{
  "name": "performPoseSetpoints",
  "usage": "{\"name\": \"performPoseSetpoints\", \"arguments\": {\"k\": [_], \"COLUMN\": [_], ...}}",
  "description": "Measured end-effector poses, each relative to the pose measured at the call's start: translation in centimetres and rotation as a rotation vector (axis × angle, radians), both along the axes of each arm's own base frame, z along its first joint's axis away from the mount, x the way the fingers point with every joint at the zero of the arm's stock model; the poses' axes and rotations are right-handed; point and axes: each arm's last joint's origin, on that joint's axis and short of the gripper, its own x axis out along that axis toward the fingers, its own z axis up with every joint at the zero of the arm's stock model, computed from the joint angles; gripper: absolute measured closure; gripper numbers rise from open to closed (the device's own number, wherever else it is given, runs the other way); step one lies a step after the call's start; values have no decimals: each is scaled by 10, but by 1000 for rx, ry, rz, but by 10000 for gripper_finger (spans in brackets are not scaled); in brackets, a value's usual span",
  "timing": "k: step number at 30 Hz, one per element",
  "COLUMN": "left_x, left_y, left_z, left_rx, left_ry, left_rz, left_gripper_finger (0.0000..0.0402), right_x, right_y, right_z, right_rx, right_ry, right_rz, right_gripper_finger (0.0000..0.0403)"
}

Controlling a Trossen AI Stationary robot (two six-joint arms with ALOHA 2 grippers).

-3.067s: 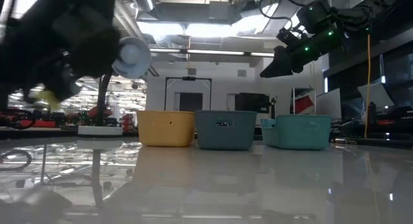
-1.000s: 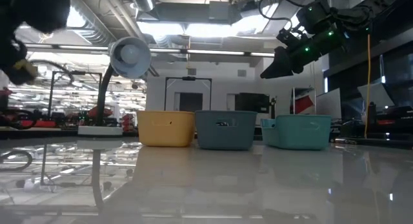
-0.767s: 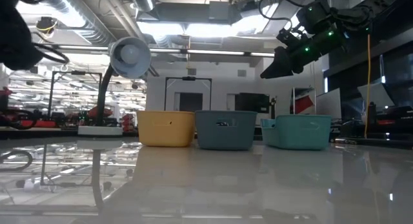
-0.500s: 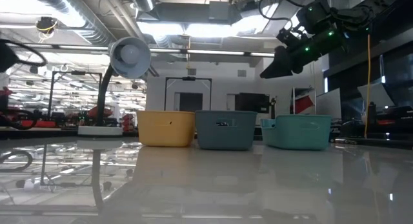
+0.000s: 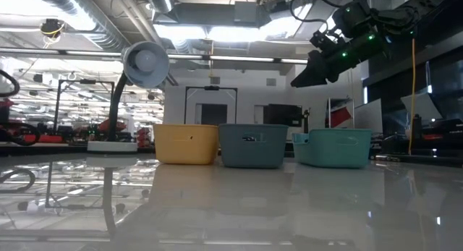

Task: Sort batteries
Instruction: Put the silver battery into the yellow bin

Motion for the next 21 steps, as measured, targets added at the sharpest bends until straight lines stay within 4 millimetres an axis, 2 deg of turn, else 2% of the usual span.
{"name": "performPoseSetpoints", "arguments": {"k": [7,17,21], "left_x": [2,4,6], "left_y": [-7,-9,-9], "left_z": [-14,-16,-16], "left_rx": [44,60,50], "left_ry": [52,-2,-44], "left_rz": [-33,-68,-134], "left_gripper_finger": [254,316,345], "right_x": [0,0,0], "right_y": [0,0,0], "right_z": [0,0,0], "right_rx": [-1,1,2], "right_ry": [-2,-4,-4], "right_rz": [0,-1,-1], "right_gripper_finger": [230,230,230]}}
